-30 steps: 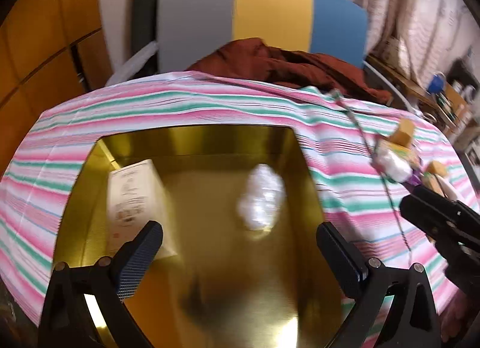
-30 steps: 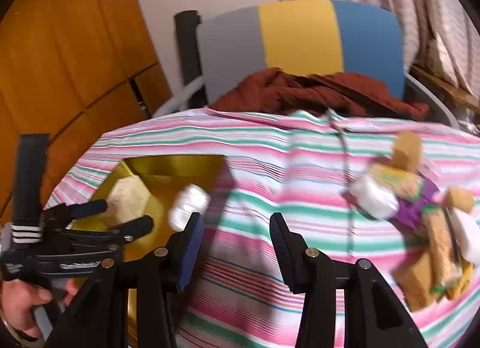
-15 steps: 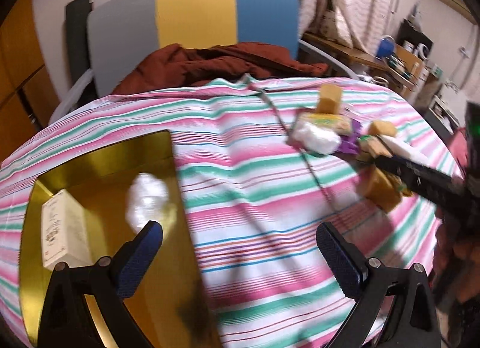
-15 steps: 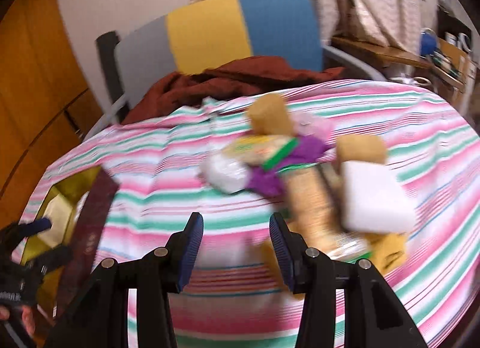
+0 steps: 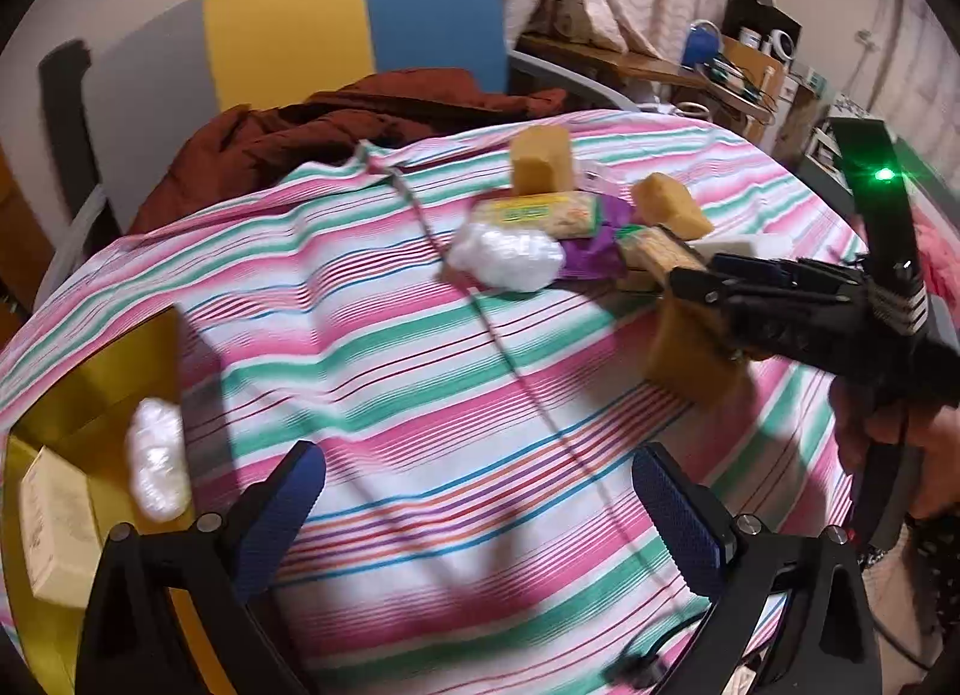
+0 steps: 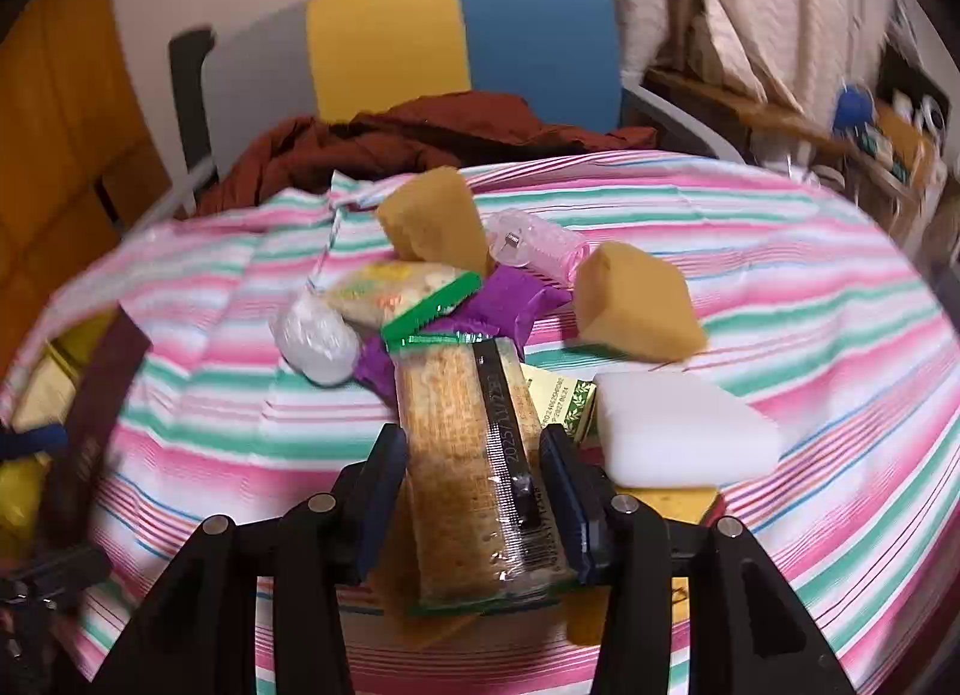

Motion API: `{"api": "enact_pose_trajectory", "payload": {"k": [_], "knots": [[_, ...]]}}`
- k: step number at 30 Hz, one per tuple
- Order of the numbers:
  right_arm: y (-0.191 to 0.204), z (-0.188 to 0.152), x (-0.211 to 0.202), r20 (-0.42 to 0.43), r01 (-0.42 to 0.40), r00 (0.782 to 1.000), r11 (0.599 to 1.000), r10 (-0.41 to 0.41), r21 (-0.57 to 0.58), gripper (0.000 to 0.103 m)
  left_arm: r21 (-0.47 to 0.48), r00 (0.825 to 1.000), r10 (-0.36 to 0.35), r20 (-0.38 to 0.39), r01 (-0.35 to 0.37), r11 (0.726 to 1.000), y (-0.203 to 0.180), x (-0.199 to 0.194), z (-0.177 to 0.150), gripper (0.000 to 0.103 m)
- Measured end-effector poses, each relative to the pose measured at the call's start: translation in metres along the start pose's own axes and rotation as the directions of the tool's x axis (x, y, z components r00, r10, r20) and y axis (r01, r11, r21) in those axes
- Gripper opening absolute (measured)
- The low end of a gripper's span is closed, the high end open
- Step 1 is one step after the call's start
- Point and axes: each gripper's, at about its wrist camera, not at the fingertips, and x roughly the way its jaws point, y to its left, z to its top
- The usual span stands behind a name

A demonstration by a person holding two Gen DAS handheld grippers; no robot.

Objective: Organize objects
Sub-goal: 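Grasp the cracker packet with the right tool, then grasp a yellow sponge with the left tool while right tool holds the cracker packet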

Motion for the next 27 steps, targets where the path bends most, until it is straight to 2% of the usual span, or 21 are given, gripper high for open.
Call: {"api": "enact_pose_trajectory", "payload": {"k": [6,9,15,27], "knots": [[-0.019,0.000,0.006,-0.019,-0.023,1.000,0.998,0.024,0.057,0.050,0.094,0.999,-0.040,0.007,0.039,0.995,-0.029,0.015,0.011,0.103],[-0.028,0.000,0.005,-0.025,-0.074,0.997,0.993,0.076,0.094,0.048,0.119,0.998,-0.061,-0.002,0.061,0.991,-0.041,0.025,0.017,0.103],[-0.050,-0.006,-0.014,0.033,-0.111,0.994,0.968,0.107,0.226,0.047,0.170,0.995,-0.095,-0.009,0.095,0.981,-0.068,0.044,0.031,0.103],[-0.081,-0.017,-0.041,0.111,-0.113,0.991,0.926,0.078,0.359,0.047,0.271,0.988,-0.148,-0.054,0.157,0.950,-0.106,0.084,0.043,0.103]]}}
